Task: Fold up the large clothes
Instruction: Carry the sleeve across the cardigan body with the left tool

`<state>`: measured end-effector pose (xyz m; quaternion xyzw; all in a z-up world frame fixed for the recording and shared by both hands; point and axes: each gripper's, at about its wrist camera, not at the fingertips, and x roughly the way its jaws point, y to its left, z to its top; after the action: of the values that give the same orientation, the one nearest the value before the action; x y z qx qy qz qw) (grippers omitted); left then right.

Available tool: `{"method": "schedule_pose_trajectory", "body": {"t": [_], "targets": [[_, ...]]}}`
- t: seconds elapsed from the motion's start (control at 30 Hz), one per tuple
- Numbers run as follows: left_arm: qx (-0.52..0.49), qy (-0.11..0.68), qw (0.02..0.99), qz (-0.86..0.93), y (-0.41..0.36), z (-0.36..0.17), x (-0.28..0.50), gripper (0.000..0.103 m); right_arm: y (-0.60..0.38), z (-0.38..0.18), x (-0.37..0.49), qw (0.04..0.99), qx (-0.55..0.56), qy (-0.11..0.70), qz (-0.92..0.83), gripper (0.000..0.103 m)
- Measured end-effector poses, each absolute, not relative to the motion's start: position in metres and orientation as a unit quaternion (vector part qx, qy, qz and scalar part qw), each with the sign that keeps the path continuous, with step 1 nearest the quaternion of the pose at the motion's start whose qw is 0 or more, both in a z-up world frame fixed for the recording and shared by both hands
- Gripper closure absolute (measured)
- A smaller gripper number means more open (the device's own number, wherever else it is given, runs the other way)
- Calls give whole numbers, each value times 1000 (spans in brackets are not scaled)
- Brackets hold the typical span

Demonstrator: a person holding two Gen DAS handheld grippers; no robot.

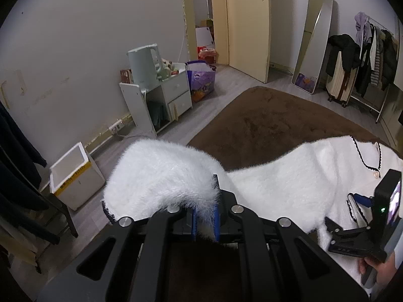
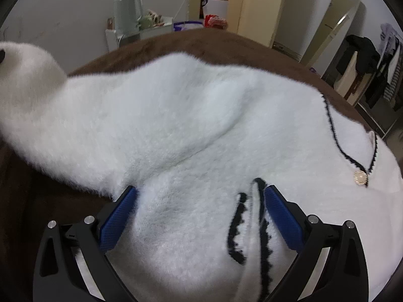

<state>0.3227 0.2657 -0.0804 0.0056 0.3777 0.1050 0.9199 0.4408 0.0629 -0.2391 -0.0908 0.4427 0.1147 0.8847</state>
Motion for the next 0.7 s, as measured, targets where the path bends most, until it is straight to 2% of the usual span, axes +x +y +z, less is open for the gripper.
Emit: {"method": "schedule_pose_trajectory", "body": {"t": [0.2,0.33,0.7], "targets": [[26,363,927,91,245,-61,324,91,26,-184,419,911,-54,395,103,5],[44,347,934,70,219,-40,327,91,-20,-163,400,916,-24,393,80,5],[84,307,948,-20,112,-1,334,91,-149,-186,356,898,29,438,-15,5]]}}
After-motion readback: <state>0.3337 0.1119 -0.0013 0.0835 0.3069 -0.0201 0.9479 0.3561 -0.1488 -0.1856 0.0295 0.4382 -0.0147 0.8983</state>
